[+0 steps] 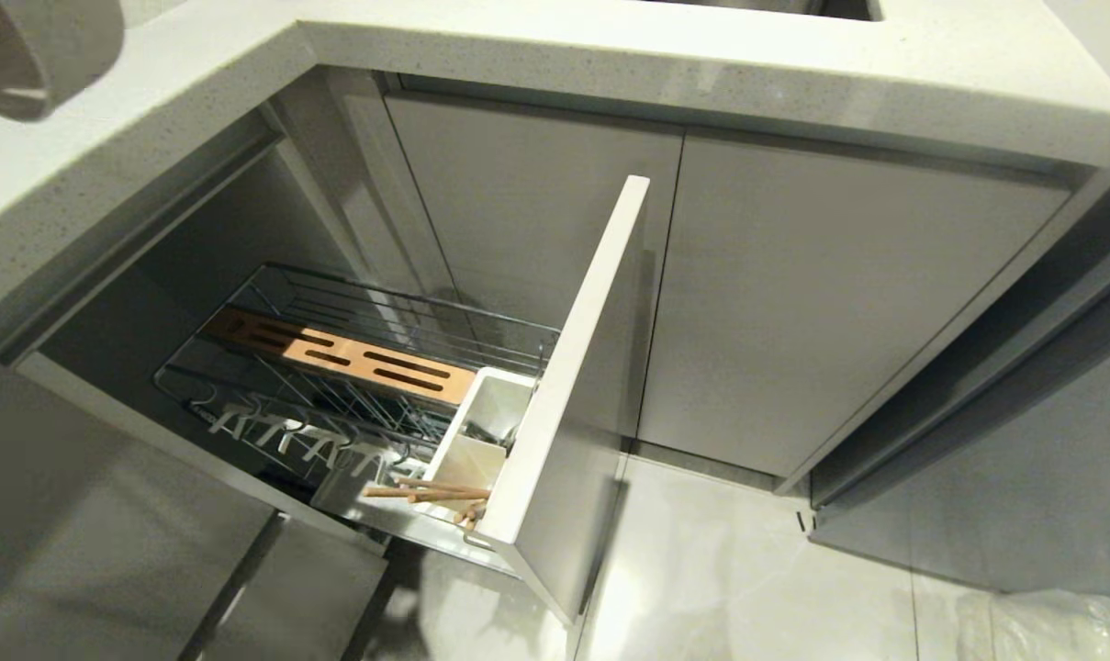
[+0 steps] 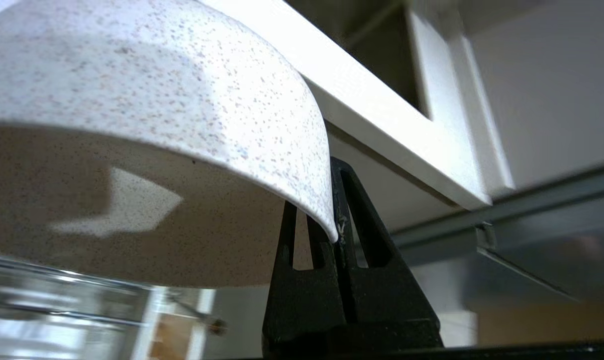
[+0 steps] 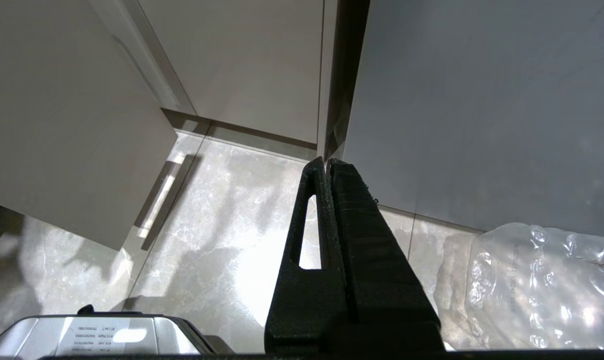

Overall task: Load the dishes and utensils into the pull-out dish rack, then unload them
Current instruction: Take the bowl out of the cupboard

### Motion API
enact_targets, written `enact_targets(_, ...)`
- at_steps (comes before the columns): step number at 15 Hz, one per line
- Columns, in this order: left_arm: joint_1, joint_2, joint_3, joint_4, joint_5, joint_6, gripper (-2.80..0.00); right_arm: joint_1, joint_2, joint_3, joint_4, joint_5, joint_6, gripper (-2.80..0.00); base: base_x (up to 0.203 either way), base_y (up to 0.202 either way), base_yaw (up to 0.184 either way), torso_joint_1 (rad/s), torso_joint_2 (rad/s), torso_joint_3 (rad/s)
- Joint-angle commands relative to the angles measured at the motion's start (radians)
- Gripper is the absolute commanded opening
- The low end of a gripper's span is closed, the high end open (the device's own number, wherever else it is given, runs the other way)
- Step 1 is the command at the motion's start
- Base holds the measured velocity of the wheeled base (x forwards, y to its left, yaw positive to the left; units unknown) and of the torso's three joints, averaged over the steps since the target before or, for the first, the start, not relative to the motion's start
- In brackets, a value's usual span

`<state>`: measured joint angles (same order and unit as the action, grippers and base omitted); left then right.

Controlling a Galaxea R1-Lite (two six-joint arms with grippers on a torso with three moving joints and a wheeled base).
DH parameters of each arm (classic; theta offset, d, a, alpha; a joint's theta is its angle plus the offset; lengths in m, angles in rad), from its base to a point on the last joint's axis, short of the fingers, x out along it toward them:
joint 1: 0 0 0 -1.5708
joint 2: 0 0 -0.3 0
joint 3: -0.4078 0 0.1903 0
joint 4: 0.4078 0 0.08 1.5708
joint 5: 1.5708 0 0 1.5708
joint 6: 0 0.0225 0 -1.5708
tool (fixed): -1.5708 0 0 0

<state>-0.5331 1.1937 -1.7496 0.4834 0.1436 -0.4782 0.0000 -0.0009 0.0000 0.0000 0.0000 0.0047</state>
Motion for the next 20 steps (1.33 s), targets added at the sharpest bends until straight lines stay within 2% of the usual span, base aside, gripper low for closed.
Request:
enact_targets(1,0.071,-0.027,-0.044,0.038,0.000,0.041,-2.80,0.000,0.001,0.000,0.000,0.000,0.000,-2.80,0.000,0.000,0.000,0.000,0.00,0.000)
enact_targets(5,0.274,-0.002,-0.128,0.156,-0.002,0.165,-2.80,0.000,0.001,0.000,0.000,0.000,0.000,-2.80,0.000,0.000,0.000,0.000,0.00,0.000)
enact_targets(8,0.483,0.048,-0.182,0.242,-0.001,0.228,-2.80,0.000,0.001,0.000,0.000,0.000,0.000,-2.80,0.000,0.000,0.000,0.000,0.00,0.000)
enact_targets(12,0.797,0.119,-0.198,0.262,-0.035,0.293,-2.80,0.000,0.001,0.000,0.000,0.000,0.000,-2.80,0.000,0.000,0.000,0.000,0.00,0.000)
enact_targets(13,0.850,0.137,-0.200,0.264,-0.043,0.304,-2.80,0.000,0.001,0.000,0.000,0.000,0.000,-2.80,0.000,0.000,0.000,0.000,0.00,0.000)
enact_targets(15,0.930,0.167,-0.201,0.266,-0.048,0.318,-2.80,0.000,0.001,0.000,0.000,0.000,0.000,-2.80,0.000,0.000,0.000,0.000,0.00,0.000)
enact_targets(16,0.948,0.177,-0.201,0.270,-0.048,0.320,-2.80,0.000,0.001,0.000,0.000,0.000,0.000,-2.80,0.000,0.000,0.000,0.000,0.00,0.000)
enact_targets(18,0.970,0.191,-0.200,0.291,-0.029,0.322,-2.80,0.000,0.001,0.000,0.000,0.000,0.000,-2.80,0.000,0.000,0.000,0.000,0.00,0.000)
enact_targets(20,0.970,0.194,-0.200,0.338,-0.010,0.358,-2.80,0.000,0.001,0.000,0.000,0.000,0.000,-2.80,0.000,0.000,0.000,0.000,0.00,0.000)
